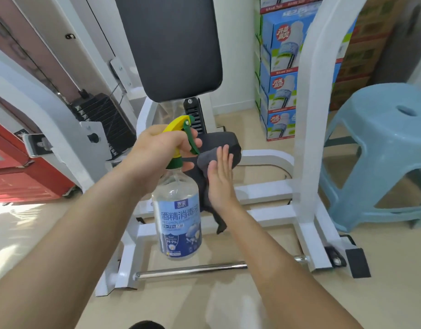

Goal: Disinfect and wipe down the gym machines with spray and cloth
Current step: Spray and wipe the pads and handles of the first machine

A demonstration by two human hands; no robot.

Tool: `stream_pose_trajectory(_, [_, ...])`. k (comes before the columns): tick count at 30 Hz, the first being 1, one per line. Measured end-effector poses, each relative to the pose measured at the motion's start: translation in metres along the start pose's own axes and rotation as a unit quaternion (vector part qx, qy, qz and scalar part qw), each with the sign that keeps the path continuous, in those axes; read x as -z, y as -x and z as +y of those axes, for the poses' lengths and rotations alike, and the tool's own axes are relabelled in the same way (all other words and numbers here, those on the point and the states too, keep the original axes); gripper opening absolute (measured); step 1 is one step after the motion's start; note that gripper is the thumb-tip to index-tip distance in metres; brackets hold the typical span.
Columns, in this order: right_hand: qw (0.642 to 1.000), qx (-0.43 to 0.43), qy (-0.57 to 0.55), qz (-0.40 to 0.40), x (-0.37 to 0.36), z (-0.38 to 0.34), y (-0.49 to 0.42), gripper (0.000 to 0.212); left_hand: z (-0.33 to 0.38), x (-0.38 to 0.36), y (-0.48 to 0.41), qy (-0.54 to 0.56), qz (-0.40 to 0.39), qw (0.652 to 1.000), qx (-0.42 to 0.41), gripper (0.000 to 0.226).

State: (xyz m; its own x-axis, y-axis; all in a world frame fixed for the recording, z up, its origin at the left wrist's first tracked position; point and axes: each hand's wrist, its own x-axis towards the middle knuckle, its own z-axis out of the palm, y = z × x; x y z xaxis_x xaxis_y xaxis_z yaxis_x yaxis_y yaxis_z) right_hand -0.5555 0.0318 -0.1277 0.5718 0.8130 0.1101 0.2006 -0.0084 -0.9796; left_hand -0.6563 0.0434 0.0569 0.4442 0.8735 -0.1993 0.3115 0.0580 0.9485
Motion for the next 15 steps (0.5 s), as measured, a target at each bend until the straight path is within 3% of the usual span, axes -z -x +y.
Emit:
stream_pose_trajectory(6, [0.99,-0.093,0.079,0.076,0.019,0.023,-0.084,0.055,0.017,0.037,-0.052,-0.006,-0.107,0.994,0.022,0.039])
stream_pose_trajectory(12, [0.957,-0.195,-0.077,0.202,0.024,0.024,-0.099,0.05,0.053,0.078,-0.105,-0.081,-0.227,0.97,0.002,0.041])
stream_pose_trajectory(15, [0.93,-0.233,-0.057,0.279,0.02,0.024,-0.099,0.044,0.065,0.077,-0.126,-0.126,-0.261,0.957,-0.015,0.041])
